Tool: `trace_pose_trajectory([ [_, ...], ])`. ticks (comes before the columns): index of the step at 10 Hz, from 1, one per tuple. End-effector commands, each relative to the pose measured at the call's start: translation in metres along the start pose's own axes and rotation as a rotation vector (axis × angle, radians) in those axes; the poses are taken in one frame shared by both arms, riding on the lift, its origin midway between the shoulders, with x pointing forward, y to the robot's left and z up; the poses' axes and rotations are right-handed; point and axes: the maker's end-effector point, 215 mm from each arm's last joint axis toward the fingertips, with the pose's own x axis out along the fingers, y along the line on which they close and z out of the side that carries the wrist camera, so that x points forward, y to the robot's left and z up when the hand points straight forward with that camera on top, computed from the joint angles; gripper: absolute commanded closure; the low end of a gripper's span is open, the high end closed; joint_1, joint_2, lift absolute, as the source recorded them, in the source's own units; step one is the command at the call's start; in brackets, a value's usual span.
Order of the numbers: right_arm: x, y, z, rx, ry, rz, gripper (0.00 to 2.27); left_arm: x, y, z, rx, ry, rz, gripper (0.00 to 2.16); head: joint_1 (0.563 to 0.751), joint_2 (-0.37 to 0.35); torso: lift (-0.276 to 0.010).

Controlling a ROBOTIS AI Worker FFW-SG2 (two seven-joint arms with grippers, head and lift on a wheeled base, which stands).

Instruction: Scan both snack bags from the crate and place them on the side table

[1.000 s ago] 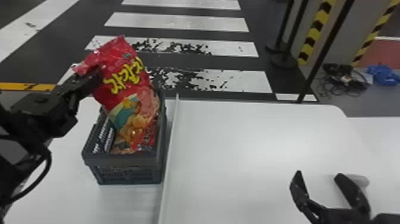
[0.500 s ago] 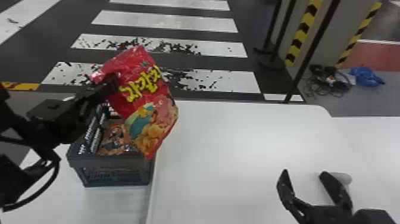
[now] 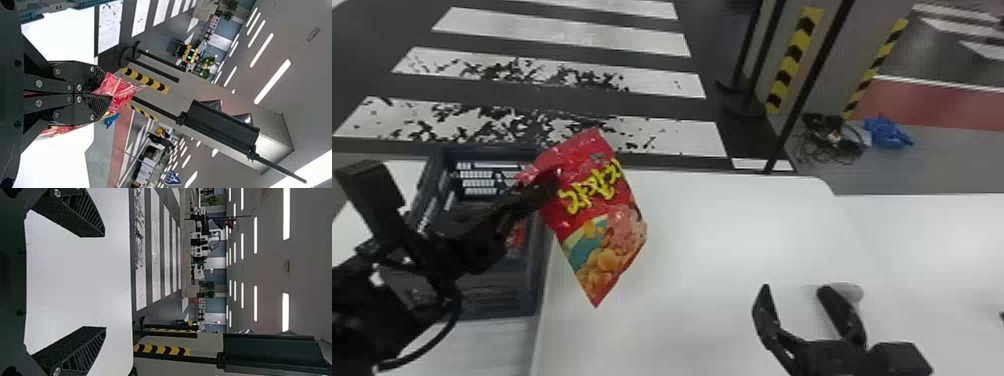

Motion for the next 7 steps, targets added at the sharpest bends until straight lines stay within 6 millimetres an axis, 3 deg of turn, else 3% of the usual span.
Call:
trace_pose_trajectory([
  [1,-0.001,-0.001,0.0,0.0,0.0,-0.003,0.08,0.017,-0.015,-0.022,-0.009,0.016,-0.036,2.14,0.695,-0.24,-0.098],
  [3,-0.002,-0.002,0.001,-0.001,0.0,-0.004,0.08,0.034,-0.04,-0.048,-0.012,0.042,-0.09,2.14,0.695,-0.279,-0.098],
  [7,-0.003,-0.003,0.001,-0.002,0.0,-0.005,0.08,0.063,-0.059,-0.116,-0.035,0.133,-0.14,2.14,0.695,-0.35,-0.098],
])
